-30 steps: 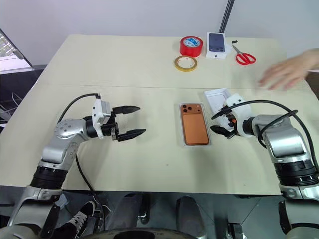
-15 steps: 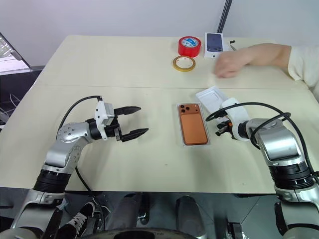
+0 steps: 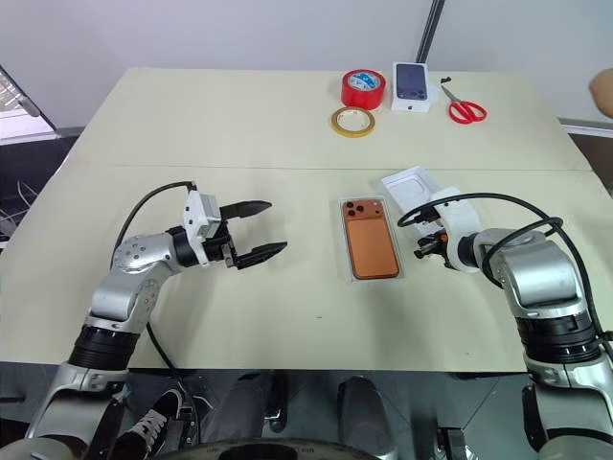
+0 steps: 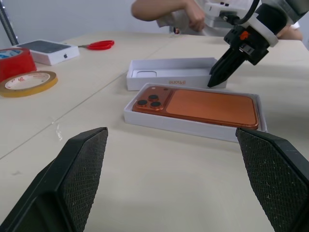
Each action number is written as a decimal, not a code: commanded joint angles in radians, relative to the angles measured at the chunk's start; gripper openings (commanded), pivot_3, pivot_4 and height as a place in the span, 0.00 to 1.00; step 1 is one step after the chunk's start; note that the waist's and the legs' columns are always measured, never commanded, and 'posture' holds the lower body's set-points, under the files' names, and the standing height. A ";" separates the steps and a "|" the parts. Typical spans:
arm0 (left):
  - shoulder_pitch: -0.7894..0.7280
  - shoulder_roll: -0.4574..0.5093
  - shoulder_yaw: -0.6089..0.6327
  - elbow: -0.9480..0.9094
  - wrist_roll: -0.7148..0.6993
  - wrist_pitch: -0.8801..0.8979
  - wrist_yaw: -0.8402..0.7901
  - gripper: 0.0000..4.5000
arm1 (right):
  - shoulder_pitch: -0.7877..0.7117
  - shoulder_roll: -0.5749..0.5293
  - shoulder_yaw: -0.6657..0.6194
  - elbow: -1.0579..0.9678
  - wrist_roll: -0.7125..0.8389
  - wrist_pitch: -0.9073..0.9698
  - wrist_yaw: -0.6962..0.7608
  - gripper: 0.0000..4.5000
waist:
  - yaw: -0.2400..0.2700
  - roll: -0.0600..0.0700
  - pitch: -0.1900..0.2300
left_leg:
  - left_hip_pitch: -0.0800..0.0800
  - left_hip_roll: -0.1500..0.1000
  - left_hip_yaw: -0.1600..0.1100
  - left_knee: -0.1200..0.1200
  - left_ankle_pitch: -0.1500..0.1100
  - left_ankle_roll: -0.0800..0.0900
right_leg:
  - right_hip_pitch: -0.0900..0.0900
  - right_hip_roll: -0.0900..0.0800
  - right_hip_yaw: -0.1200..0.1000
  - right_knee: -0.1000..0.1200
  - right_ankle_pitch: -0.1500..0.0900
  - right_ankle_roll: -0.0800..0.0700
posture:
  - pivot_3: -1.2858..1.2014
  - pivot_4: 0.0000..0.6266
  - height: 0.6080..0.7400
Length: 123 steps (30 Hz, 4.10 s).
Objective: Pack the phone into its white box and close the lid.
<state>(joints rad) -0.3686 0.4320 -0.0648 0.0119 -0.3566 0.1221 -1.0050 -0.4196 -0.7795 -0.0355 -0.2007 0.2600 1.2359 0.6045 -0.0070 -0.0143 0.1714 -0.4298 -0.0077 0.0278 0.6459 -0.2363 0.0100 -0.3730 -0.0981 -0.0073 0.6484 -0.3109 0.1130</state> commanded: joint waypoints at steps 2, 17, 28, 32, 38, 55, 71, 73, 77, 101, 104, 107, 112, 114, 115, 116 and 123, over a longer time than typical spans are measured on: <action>-0.030 -0.002 -0.003 -0.002 -0.003 -0.017 -0.013 1.00 | 0.025 0.000 -0.029 -0.032 0.015 0.002 -0.015 0.01 | 0.000 0.000 0.000 | 0.000 0.000 0.000 0.000 0.000 0.000 | 0.000 0.000 0.000 0.000 0.000 0.000 | 0.52 0.24 0.91; -0.035 -0.009 -0.001 0.005 -0.004 -0.019 -0.020 1.00 | 0.031 0.000 -0.037 -0.038 0.040 -0.006 -0.038 0.01 | -0.002 0.000 0.000 | 0.000 0.000 0.000 0.000 0.000 0.000 | 0.000 0.000 0.000 0.000 0.000 0.000 | 0.52 0.24 0.91; -0.038 -0.018 -0.002 0.010 -0.005 -0.019 -0.020 1.00 | 0.036 -0.003 -0.042 -0.046 0.056 -0.006 -0.043 0.01 | -0.002 0.000 0.000 | 0.000 0.000 0.000 0.000 0.000 0.000 | 0.000 0.000 0.000 0.000 0.000 0.000 | 0.52 0.24 0.91; -0.038 -0.023 -0.005 0.012 0.001 -0.024 -0.020 1.00 | 0.035 -0.003 -0.045 -0.047 0.058 -0.003 -0.047 0.01 | -0.002 0.000 0.000 | 0.000 0.000 0.000 0.000 0.000 0.000 | 0.000 0.000 0.000 0.000 0.000 0.000 | 0.52 0.24 0.91; -0.038 -0.023 -0.004 0.013 -0.003 -0.018 -0.023 1.00 | 0.029 -0.001 -0.043 -0.047 0.068 -0.001 -0.055 0.01 | -0.002 0.000 0.000 | 0.000 0.000 0.000 0.000 0.000 0.000 | 0.000 0.000 0.000 0.000 0.000 0.000 | 0.52 0.24 0.91; -0.038 -0.027 0.012 0.003 -0.020 0.004 -0.011 1.00 | -0.129 0.245 -0.217 -0.058 0.183 -0.051 -0.156 0.01 | -0.005 0.002 0.001 | -0.001 0.000 0.000 -0.001 0.000 0.000 | -0.001 0.001 0.000 0.000 0.000 0.000 | 0.52 0.24 0.91; -0.002 -0.010 0.067 -0.080 -0.086 0.084 0.035 0.01 | -0.132 0.618 -0.491 -0.178 0.847 0.379 -0.278 0.00 | -0.009 0.002 0.001 | -0.001 0.000 0.000 -0.002 0.000 0.000 | -0.002 0.000 0.000 0.001 0.000 0.000 | 0.52 0.24 0.91; 0.005 -0.012 0.075 -0.089 -0.075 0.074 0.060 0.01 | -0.087 0.613 -0.493 -0.147 0.957 0.379 -0.333 0.00 | -0.011 0.002 0.001 | -0.001 0.000 0.000 -0.002 0.000 0.000 | -0.003 0.000 0.000 0.001 0.000 0.000 | 0.52 0.24 0.91; 0.011 -0.011 0.070 -0.097 -0.082 0.080 0.063 0.01 | -0.044 0.585 -0.475 -0.095 1.171 0.369 -0.470 0.00 | -0.011 0.003 0.001 | -0.001 0.000 0.000 -0.003 0.000 0.000 | -0.003 0.000 0.000 0.001 0.000 0.000 | 0.52 0.24 0.91; -0.050 -0.262 -0.126 0.088 0.041 -0.017 0.136 0.00 | 0.215 0.207 -0.121 0.017 1.712 -0.127 -0.806 0.32 | -0.001 0.002 0.001 | -0.006 0.000 0.000 0.003 -0.001 0.003 | -0.003 0.001 -0.001 0.000 0.000 0.000 | 0.52 0.24 0.91; -0.083 -0.291 -0.126 0.144 0.052 -0.038 0.136 0.00 | 0.224 0.183 -0.129 0.021 1.712 -0.151 -0.831 0.67 | -0.002 0.002 0.001 | -0.007 0.000 0.000 0.003 -0.001 0.003 | -0.004 0.001 -0.001 0.000 0.000 0.000 | 0.52 0.24 0.91; -0.106 -0.312 -0.128 0.182 0.054 -0.048 0.124 0.00 | 0.210 0.104 -0.145 0.012 1.694 -0.143 -0.798 0.90 | -0.002 0.002 0.001 | -0.008 0.000 0.000 0.004 -0.001 0.003 | -0.005 0.002 -0.001 0.000 0.000 0.001 | 0.52 0.24 0.91; -0.119 -0.359 -0.166 0.228 0.066 -0.058 0.097 0.00 | 0.216 -0.123 -0.247 0.072 1.581 -0.061 -0.577 0.90 | 0.011 0.002 0.001 | -0.012 0.000 0.000 0.006 -0.001 0.005 | -0.008 0.002 -0.001 0.001 0.000 0.001 | 0.52 0.24 0.91; -0.127 -0.387 -0.183 0.256 0.072 -0.066 0.091 0.00 | 0.226 -0.214 -0.258 0.074 1.420 -0.067 -0.429 0.90 | 0.018 0.002 0.001 | -0.012 0.000 0.000 0.008 -0.002 0.005 | -0.007 0.002 -0.001 0.001 0.000 0.001 | 0.52 0.24 0.91; -0.134 -0.401 -0.190 0.274 0.079 -0.075 0.090 0.00 | 0.221 -0.240 -0.261 0.081 1.349 -0.081 -0.369 0.90 | 0.020 0.002 0.001 | -0.012 0.000 0.000 0.008 -0.002 0.005 | -0.007 0.002 -0.001 0.001 0.000 0.001 | 0.52 0.24 0.91; -0.142 -0.416 -0.196 0.293 0.088 -0.086 0.091 0.00 | 0.210 -0.259 -0.255 0.098 1.281 -0.099 -0.332 0.90 | 0.020 0.002 0.001 | -0.012 0.000 0.000 0.008 -0.002 0.005 | -0.007 0.002 -0.001 0.001 0.000 0.001 | 0.52 0.24 0.91; -0.185 -0.432 -0.181 0.326 0.094 -0.092 0.087 0.00 | 0.159 -0.214 -0.154 0.052 0.865 -0.306 -0.194 0.90 | 0.018 0.003 0.001 | -0.012 0.000 0.000 0.008 -0.002 0.005 | -0.008 0.003 -0.001 0.001 0.000 0.001 | 0.52 0.24 0.91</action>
<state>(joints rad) -0.5330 0.0016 -0.2551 0.3512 -0.2631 0.0462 -0.9120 -0.2228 -1.0190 -0.1903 -0.1146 1.2030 1.0029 0.3992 0.0106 -0.0115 0.1724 -0.4421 -0.0070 0.0279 0.6536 -0.2381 0.0152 -0.3816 -0.0946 -0.0082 0.6500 -0.3105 0.1140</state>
